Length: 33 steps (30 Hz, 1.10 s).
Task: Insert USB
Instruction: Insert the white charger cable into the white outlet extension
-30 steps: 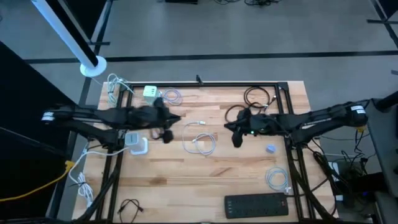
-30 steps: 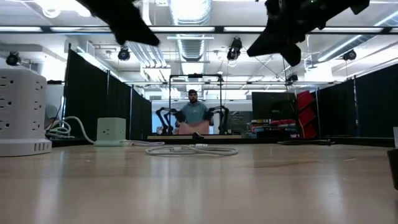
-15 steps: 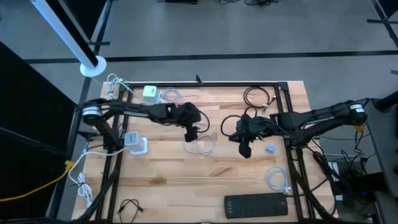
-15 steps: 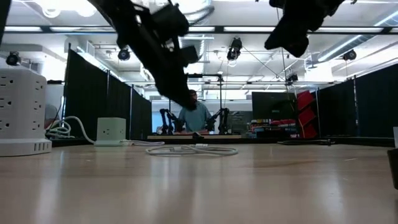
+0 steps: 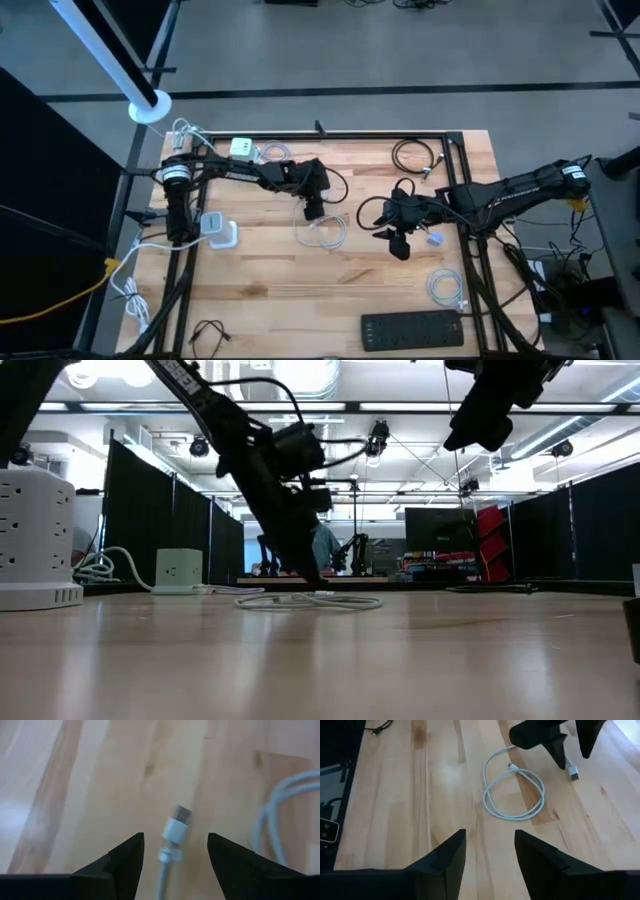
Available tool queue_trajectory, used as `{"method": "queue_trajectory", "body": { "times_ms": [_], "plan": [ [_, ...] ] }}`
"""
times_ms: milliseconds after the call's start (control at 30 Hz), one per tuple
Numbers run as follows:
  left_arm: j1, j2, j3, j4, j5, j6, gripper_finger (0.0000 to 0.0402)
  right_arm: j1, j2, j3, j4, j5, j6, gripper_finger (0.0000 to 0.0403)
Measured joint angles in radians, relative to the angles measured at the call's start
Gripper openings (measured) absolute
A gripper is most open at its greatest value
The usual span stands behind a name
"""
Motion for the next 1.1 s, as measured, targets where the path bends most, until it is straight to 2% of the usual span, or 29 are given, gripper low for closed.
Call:
{"method": "queue_trajectory", "body": {
  "times_ms": [467, 567, 700, 867, 1100],
  "plan": [
    [0.017, 0.091, 0.018, 0.030, 0.070, 0.004, 0.0132, 0.000, 0.000, -0.001, -0.001, -0.001, 0.087, 0.0130],
    [0.016, 0.084, 0.018, 0.023, 0.082, 0.014, 0.0094, 0.000, 0.000, -0.001, -0.002, -0.001, 0.087, 0.0124],
    [0.015, 0.064, 0.015, -0.014, 0.094, 0.007, 0.0017, 0.000, 0.000, -0.001, -0.002, 0.000, 0.070, 0.0116],
    [0.011, 0.000, 0.006, -0.058, 0.094, -0.059, 0.0014, 0.000, 0.000, -0.001, -0.001, 0.026, 0.027, 0.0108],
    [-0.006, -0.213, 0.016, -0.046, 0.090, -0.159, 0.0014, -0.001, -0.001, 0.015, 0.011, 0.122, -0.049, 0.0111]
  ]
}}
